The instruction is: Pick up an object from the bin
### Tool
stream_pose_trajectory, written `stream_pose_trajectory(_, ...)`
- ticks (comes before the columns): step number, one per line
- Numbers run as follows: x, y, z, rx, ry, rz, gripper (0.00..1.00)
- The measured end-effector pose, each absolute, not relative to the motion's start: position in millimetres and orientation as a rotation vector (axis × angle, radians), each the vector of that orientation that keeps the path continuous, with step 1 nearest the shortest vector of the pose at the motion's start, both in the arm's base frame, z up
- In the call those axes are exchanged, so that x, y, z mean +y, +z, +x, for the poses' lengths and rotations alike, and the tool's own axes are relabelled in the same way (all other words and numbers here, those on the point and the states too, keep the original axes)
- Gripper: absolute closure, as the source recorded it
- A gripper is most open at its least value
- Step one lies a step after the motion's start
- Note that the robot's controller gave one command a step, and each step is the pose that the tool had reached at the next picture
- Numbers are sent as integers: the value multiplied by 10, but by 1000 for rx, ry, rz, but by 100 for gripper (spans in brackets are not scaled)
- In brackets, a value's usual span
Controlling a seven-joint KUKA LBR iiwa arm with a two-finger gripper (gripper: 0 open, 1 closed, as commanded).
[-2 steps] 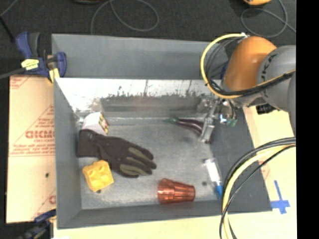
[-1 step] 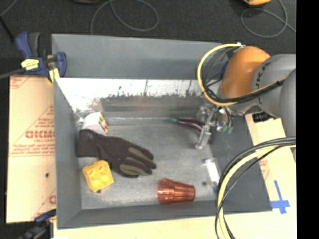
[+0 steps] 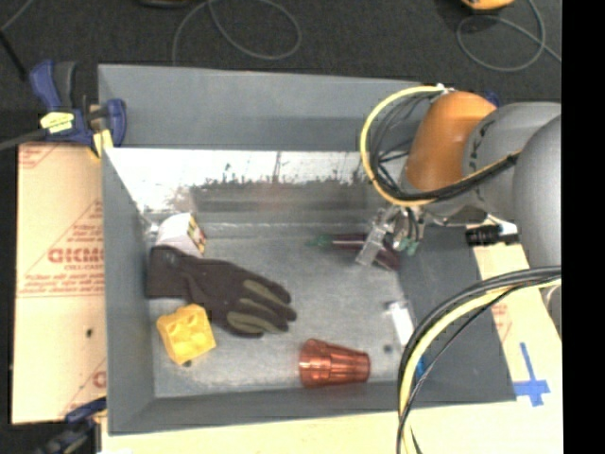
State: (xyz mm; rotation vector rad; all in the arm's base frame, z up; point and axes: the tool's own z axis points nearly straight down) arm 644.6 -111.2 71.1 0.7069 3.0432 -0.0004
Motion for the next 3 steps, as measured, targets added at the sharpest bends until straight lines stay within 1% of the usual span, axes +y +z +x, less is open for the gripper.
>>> stream_pose_trajectory(2,-1115,730,6442,3043,-2,706,100)
stream_pose_trajectory(3,-1117,815,6431,3047,-2,706,100)
